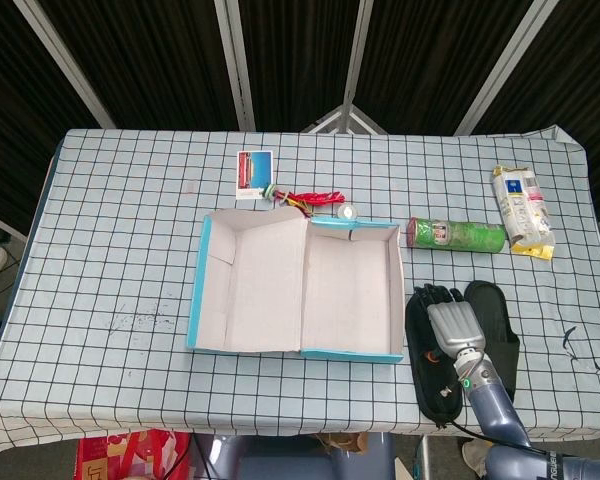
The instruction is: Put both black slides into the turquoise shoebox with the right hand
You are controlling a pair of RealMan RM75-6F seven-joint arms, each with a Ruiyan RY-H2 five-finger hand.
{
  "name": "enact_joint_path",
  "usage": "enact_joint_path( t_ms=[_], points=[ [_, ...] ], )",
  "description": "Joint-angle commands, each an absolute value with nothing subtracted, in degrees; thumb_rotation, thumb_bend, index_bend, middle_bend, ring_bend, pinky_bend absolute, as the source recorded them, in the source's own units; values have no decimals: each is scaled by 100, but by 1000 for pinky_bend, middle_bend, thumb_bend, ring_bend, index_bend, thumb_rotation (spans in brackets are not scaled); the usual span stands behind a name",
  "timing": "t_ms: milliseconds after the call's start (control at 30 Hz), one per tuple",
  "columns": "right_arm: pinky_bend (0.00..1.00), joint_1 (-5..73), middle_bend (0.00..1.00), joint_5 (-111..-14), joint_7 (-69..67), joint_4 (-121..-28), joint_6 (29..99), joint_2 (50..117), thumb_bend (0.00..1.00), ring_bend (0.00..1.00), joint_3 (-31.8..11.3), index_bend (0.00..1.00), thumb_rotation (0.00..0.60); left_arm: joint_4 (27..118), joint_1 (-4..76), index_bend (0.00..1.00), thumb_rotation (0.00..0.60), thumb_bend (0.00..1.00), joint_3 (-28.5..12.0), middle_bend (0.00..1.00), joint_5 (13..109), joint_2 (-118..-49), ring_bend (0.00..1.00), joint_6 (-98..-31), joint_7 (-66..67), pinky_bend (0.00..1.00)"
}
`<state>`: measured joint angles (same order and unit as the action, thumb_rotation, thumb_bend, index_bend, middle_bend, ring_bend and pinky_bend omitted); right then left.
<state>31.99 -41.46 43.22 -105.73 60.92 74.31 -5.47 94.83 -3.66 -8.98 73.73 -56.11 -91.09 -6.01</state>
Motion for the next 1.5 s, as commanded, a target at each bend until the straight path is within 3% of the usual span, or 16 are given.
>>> enact_joint_path(
  t_ms=[33,233,367,500,700,833,933,1500],
  points=[
    [90,3320,67,-3997,4296,-10380,5962,7533,162,69,-539,0,600,9480,-355,74,600,373,-902,0,7361,-5618,0,-9098,-577,85],
    [82,3547,72,-3710,4267,-9972,5703,7651,162,79,-542,0,600,9477,-332,75,600,373,-918,0,7296,-5630,0,-9047,-524,85],
    [97,3673,176,-3604,4194,-9851,5528,7659,161,219,-523,17,600,9488,-322,75,600,373,-920,0,7284,-5638,0,-9039,-474,85],
    [179,3761,272,-3482,4073,-9876,5360,7605,180,309,-489,126,600,9498,-311,76,600,373,-917,0,7281,-5642,0,-9022,-446,85],
    [289,3777,412,-3692,3813,-9796,5306,7628,362,453,-401,309,600,9509,-311,77,600,373,-912,0,7286,-5641,0,-9023,-435,85],
    [289,3717,486,-3985,3487,-9760,5297,7615,475,489,-412,421,600,9507,-314,77,600,373,-915,0,7277,-5643,0,-9028,-435,85],
    [289,3650,515,-4287,3247,-9753,5380,7592,501,502,-425,453,600,9507,-304,78,600,373,-914,0,7276,-5648,0,-9015,-417,85],
    [289,3654,521,-4385,3235,-10519,5854,6889,504,503,-482,459,600,9519,-310,78,600,374,-904,0,7288,-5639,0,-9014,-433,85]
  ],
)
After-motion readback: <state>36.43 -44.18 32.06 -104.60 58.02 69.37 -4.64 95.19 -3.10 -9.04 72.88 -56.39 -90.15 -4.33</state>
